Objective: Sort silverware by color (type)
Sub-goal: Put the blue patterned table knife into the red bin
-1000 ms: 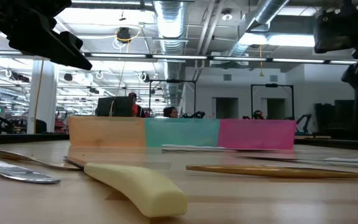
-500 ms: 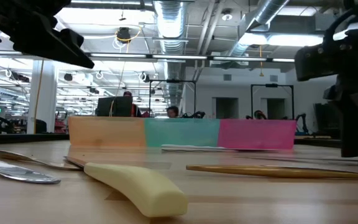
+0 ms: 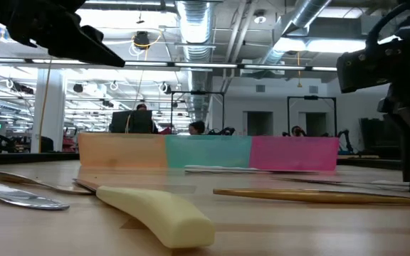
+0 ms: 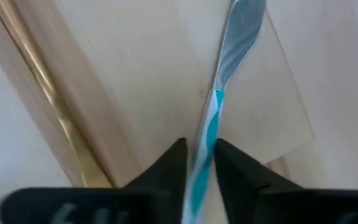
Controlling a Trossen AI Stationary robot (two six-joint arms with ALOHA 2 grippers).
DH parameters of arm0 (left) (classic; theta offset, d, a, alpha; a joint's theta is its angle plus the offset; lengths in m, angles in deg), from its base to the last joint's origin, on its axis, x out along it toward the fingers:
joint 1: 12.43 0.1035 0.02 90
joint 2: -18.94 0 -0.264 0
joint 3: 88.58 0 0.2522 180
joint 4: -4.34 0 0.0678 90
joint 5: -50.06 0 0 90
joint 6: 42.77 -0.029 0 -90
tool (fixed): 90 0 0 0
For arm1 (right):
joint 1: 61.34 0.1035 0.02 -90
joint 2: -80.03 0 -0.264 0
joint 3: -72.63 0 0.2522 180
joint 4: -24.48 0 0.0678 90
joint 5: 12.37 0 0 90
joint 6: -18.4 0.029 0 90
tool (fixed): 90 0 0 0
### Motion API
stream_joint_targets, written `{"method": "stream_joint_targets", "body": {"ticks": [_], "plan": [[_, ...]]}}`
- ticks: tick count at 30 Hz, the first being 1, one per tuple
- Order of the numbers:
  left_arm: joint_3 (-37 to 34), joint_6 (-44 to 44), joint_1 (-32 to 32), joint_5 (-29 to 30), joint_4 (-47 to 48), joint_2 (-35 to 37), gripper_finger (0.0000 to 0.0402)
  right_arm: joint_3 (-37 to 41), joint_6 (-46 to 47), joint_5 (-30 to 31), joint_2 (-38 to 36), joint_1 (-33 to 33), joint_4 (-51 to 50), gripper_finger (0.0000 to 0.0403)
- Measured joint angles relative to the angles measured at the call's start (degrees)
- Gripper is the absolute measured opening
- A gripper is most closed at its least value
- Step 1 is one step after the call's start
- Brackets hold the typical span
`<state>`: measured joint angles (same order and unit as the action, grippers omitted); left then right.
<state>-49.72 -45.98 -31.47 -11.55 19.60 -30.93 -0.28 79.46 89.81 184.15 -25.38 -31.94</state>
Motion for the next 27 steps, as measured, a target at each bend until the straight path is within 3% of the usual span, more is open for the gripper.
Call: {"method": "stream_joint_targets", "body": {"ticks": [6,17,27], "plan": [[0.0,2.2,1.5,-1.1,0.0,0.0,0.019,0.0,-0.2,0.0,0.0,-0.1,-0.1,0.0021],[0.0,4.4,2.0,-1.1,-1.7,0.0,0.019,-0.1,0.0,2.4,-1.6,-0.4,-0.1,0.002],[0.0,4.5,2.0,-0.9,-2.5,0.0,0.019,0.0,-2.8,7.9,-9.2,-3.3,-0.8,0.002]]}}
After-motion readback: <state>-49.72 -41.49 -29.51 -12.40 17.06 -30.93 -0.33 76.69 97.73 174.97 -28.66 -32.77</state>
